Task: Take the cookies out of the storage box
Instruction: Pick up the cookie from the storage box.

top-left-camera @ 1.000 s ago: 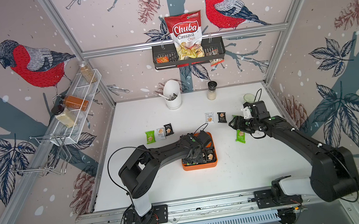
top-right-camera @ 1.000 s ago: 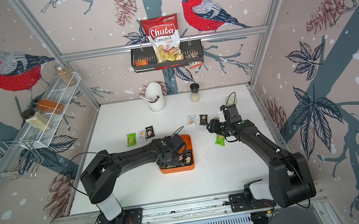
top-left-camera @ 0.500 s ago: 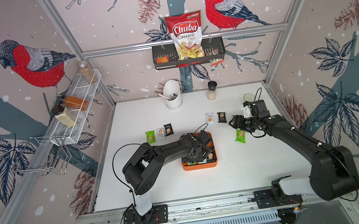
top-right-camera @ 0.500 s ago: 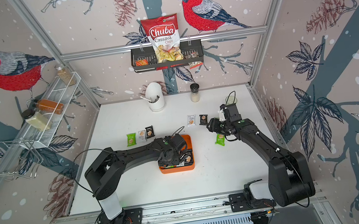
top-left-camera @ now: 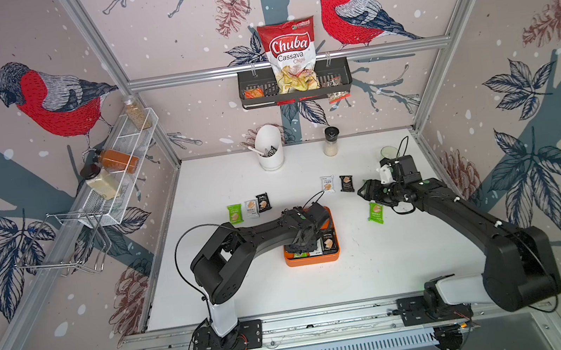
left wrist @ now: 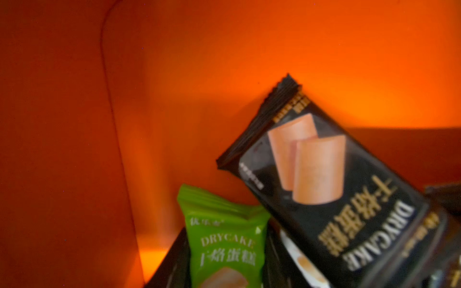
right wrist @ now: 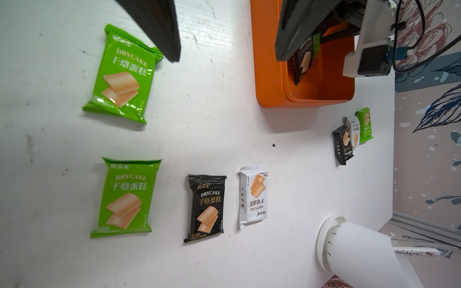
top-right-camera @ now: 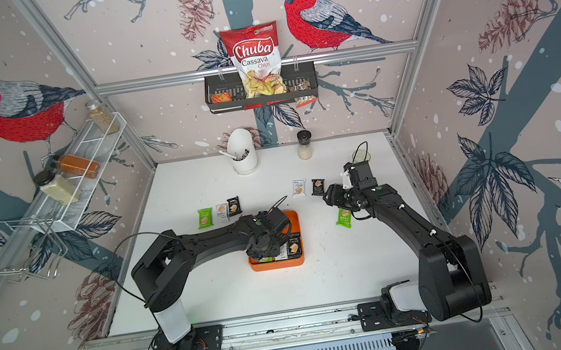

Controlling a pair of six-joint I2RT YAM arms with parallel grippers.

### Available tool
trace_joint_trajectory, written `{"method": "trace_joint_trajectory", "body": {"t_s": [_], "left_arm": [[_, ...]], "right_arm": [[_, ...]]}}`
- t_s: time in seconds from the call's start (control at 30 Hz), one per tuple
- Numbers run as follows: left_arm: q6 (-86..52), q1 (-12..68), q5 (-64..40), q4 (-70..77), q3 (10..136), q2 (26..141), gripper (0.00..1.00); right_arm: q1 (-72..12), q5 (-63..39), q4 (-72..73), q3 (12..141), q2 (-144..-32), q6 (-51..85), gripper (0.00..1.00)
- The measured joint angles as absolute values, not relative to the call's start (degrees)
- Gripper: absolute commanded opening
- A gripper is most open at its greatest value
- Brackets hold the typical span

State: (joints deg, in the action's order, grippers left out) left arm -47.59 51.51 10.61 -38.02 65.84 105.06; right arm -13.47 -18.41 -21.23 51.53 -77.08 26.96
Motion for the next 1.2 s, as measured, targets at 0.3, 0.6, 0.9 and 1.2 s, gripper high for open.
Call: {"method": "trace_joint_trajectory", "body": {"t_s": [0.3, 0.6, 0.9, 1.2], "left_arm": [[-46.70, 48.88, 12.08, -40.14, 65.84, 101.21, 0.36], [-46.09, 47.33, 12.62, -41.65, 68.31, 98.67, 0.36], [-43.72, 44.73, 12.36, -42.87, 71.53, 95.90, 0.36], [-38.79, 35.75, 11.55, -43.05, 68.71, 91.05, 0.36]], "right_arm": [[-13.43, -18.41, -21.47, 51.53, -77.12, 26.98, 0.66], [-13.39, -18.44, -21.50, 51.53, -76.47, 26.98, 0.66], [-15.35, -18.48, -21.47, 51.57, -75.92, 27.24, 0.66], [-20.08, -16.91, -20.14, 51.75, -76.77, 30.15, 0.66]]}}
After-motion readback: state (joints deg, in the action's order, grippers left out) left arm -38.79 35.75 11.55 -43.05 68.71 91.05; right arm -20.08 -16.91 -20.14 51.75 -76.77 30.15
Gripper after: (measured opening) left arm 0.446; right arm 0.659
